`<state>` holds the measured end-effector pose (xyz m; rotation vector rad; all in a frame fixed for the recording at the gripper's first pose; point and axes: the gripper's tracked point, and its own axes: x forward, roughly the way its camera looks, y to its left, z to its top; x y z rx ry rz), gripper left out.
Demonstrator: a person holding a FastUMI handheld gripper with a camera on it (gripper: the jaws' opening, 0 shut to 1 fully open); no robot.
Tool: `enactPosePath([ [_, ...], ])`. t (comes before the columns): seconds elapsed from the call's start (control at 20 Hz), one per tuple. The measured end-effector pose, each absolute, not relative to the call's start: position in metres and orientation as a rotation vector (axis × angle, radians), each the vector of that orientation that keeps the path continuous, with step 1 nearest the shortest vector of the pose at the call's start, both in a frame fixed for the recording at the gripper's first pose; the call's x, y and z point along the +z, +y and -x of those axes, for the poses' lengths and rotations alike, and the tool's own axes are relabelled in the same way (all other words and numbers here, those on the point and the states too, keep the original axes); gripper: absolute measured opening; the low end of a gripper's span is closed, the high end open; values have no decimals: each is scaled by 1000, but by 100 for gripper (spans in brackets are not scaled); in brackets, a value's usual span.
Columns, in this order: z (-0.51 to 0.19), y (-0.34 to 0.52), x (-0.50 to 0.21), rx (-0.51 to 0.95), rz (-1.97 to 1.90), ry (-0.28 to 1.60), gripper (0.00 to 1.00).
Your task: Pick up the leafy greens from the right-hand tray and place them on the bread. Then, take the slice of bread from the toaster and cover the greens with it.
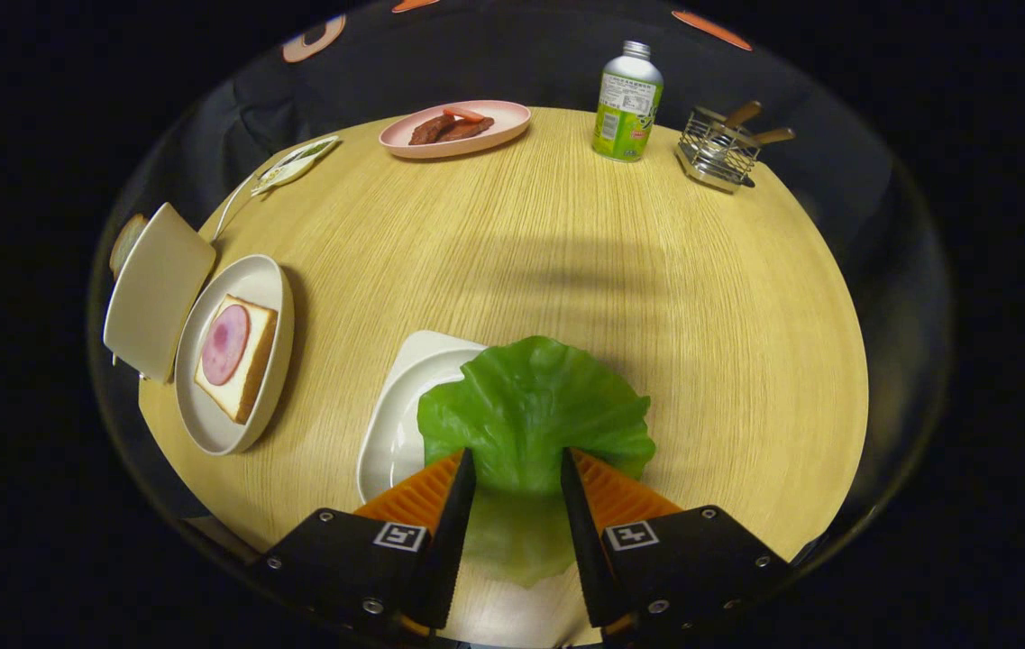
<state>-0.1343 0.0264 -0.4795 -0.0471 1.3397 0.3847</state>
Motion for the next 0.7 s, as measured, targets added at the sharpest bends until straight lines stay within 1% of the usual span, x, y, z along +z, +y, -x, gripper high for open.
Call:
enactPosePath([
  [0.05,134,24,-480,371,52,1348,57],
  [0.15,132,20,-480,325,26,1361,45],
  [0.2,130,17,-481,294,12,1366,34],
  [0.25,129,15,-483,263,-8,1376,28],
  [0.3,128,13,-482,238,-21,1382,16],
  [0.4,128,12,-483,215,-23,1380,6],
  [0.55,126,19,-480,199,-37,1345,1],
  [0.7,128,34,-464,206,-108,1314,1],
])
